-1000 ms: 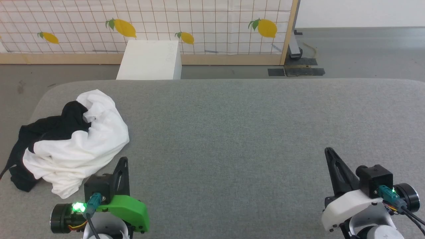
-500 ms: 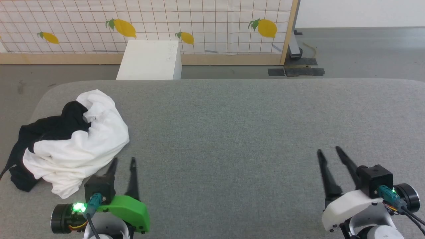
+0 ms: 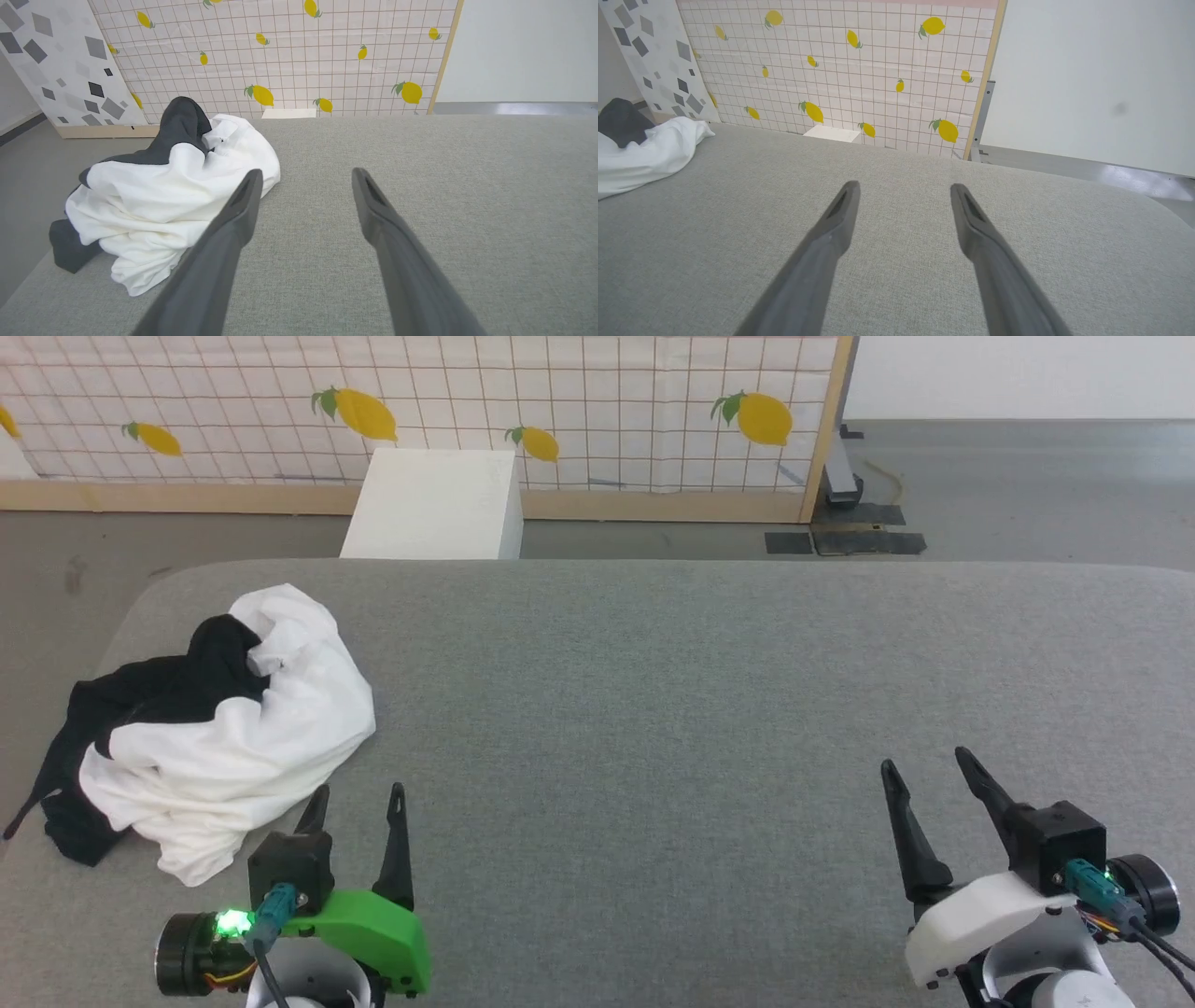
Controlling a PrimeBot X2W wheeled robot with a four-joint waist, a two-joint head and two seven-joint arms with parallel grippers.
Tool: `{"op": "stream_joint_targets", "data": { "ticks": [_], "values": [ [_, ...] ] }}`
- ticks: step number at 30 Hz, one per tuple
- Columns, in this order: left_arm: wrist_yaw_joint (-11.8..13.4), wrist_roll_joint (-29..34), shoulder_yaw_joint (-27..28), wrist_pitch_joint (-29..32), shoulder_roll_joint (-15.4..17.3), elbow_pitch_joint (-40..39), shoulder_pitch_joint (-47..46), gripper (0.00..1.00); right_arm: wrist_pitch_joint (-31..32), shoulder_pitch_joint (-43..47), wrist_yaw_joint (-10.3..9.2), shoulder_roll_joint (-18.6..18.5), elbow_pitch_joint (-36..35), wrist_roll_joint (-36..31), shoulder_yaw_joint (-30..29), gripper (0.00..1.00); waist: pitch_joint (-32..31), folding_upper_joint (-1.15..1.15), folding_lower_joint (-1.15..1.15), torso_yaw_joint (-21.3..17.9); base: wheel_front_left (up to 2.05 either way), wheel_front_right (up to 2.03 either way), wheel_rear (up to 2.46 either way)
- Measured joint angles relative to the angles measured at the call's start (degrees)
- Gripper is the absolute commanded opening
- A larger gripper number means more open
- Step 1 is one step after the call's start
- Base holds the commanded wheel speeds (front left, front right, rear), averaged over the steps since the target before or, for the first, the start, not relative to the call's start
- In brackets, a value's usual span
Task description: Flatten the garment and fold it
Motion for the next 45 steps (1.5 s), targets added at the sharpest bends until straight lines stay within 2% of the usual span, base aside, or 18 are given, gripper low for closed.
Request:
{"op": "stream_joint_targets", "data": {
  "ticks": [12,32,45],
  "values": [
    [0.8,-1.0,-0.7,-1.0,0.3,1.0,-0.1,1.0,-0.7,0.0,0.0,0.0,0.7,0.9,0.2,1.0,-0.2,0.0,0.0,3.5,0.0,0.0,0.0],
    [2.8,-3.5,-1.5,-2.9,1.0,2.1,-0.7,1.0,-1.9,-1.0,0.0,0.0,1.4,2.0,0.7,1.0,0.1,0.0,0.0,12.5,0.0,0.0,0.0],
    [4.1,-4.8,-2.3,-4.2,1.7,2.8,-1.2,1.0,-2.5,-1.5,0.0,0.0,2.1,2.6,1.2,1.0,0.2,0.0,0.0,16.8,0.0,0.0,0.0]
  ]
}}
